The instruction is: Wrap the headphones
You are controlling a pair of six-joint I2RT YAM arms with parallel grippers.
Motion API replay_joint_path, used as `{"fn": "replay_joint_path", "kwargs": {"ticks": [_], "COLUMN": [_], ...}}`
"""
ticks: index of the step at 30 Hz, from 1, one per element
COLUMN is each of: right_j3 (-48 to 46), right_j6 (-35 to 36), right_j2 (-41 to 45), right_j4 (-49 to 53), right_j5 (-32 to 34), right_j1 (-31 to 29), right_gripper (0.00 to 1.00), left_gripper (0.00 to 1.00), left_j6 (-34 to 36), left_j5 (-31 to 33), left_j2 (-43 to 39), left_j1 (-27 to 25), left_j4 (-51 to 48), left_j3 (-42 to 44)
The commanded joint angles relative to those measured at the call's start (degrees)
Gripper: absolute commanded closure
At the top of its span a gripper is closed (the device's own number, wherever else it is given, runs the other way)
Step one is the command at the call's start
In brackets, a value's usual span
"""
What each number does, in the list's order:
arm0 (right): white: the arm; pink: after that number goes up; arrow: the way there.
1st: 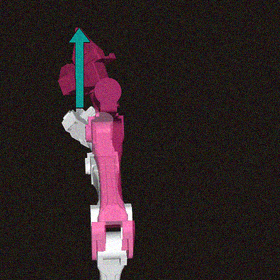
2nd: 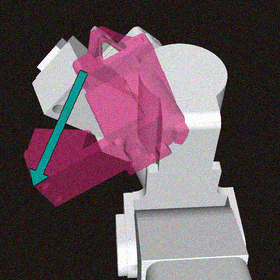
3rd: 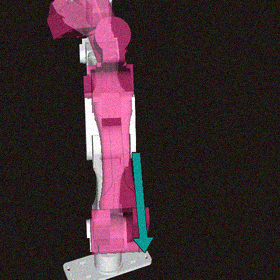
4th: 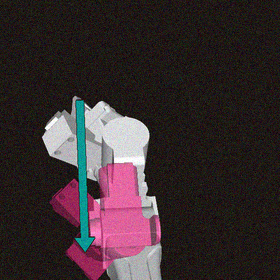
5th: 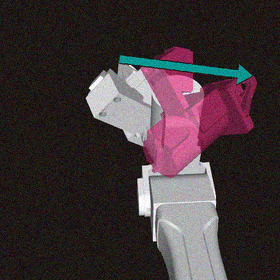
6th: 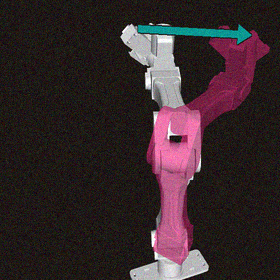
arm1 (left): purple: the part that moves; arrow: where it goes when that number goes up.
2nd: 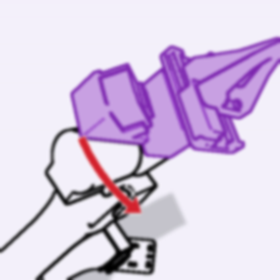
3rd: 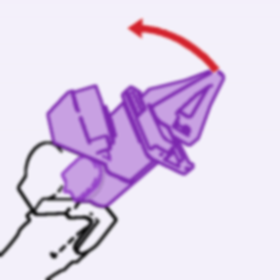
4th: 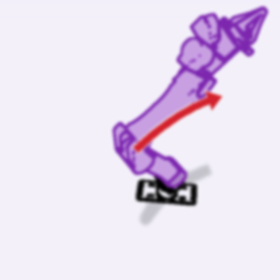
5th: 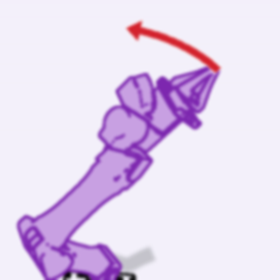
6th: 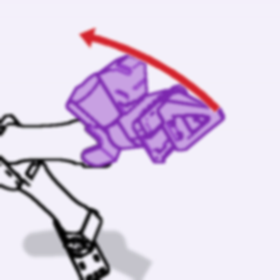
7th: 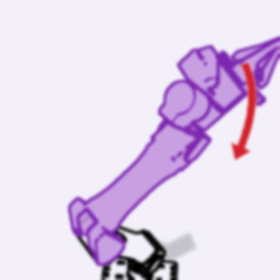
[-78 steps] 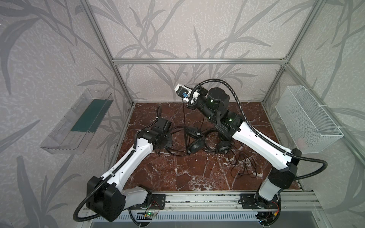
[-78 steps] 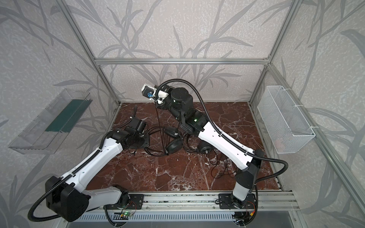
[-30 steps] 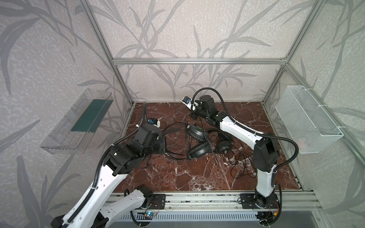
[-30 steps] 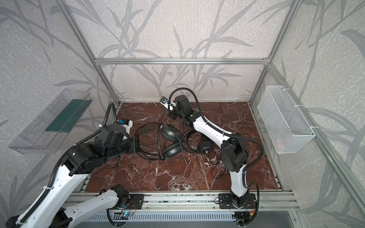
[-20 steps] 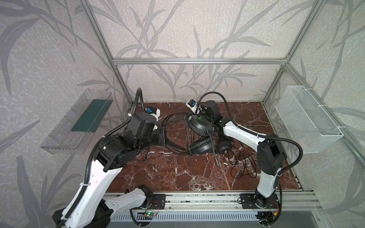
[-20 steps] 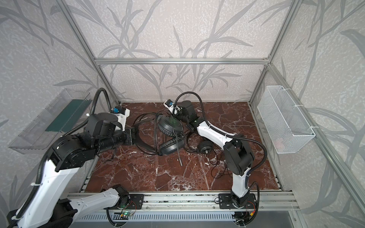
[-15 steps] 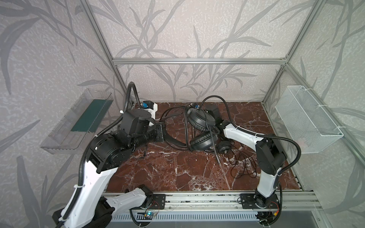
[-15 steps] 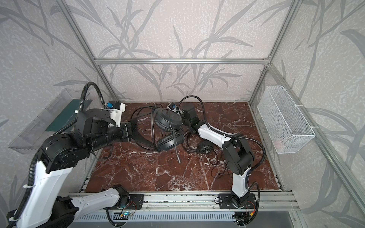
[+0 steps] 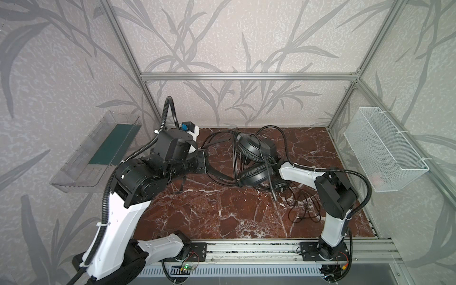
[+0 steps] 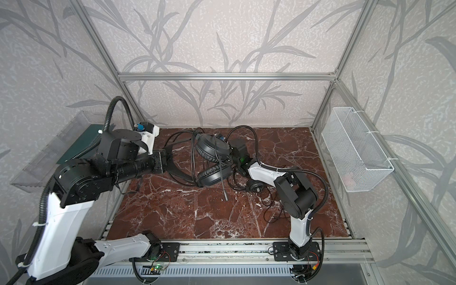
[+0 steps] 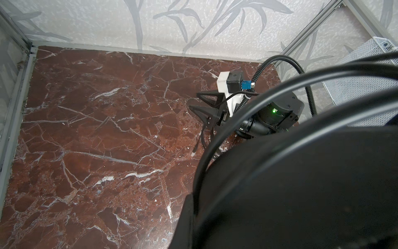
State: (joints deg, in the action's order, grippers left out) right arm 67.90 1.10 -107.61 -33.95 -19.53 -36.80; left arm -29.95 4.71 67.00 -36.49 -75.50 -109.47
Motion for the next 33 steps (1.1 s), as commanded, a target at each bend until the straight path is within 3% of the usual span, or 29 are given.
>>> {"fn": "replay_joint_path", "kwargs": {"ticks": [1,11,12,13,14,25,33], "right_j3": [-2.7,-13.8,-14.8,-15.6,-16.3,-18.7,-26.7], "right_j6": [-2.4,-2.6,-2.6,-2.6,-2.4,0.0,-1.1], "right_j2": [2.8,9.5,11.1,11.5,11.7,12.6,19.7], "right_j4": [-7.3,-13.5,-14.3,-15.0,-15.4,-16.3,-18.9], "right_j5": [0.0,0.6,0.5,0.7,0.7,1.2,3.7], "right_j1": [0.1,-0.3,-0.5,-0.8,-1.1,-5.3,-6.7], "right_gripper": [0.5,0.37,0.32,0.19,0.15,0.16,0.12], "left_gripper": [1.0,1.0,1.0,1.0,1.0,1.0,1.0], "left_j6": [-0.7,-0.4,-0.4,-0.4,-0.3,-0.1,0.3], "left_j5": [1.0,0.6,0.5,0.4,0.3,0.7,1.5], "left_j2": [-0.6,0.5,0.6,0.8,0.9,1.0,0.7], "left_j1": [-0.1,-0.1,-0.1,-0.1,-0.1,-0.1,-0.1], "left_j4": [2.0,2.5,2.5,2.5,2.5,2.5,2.4], "left_j3": [-3.0,-3.6,-3.7,-3.9,-3.9,-3.9,-3.5]}}
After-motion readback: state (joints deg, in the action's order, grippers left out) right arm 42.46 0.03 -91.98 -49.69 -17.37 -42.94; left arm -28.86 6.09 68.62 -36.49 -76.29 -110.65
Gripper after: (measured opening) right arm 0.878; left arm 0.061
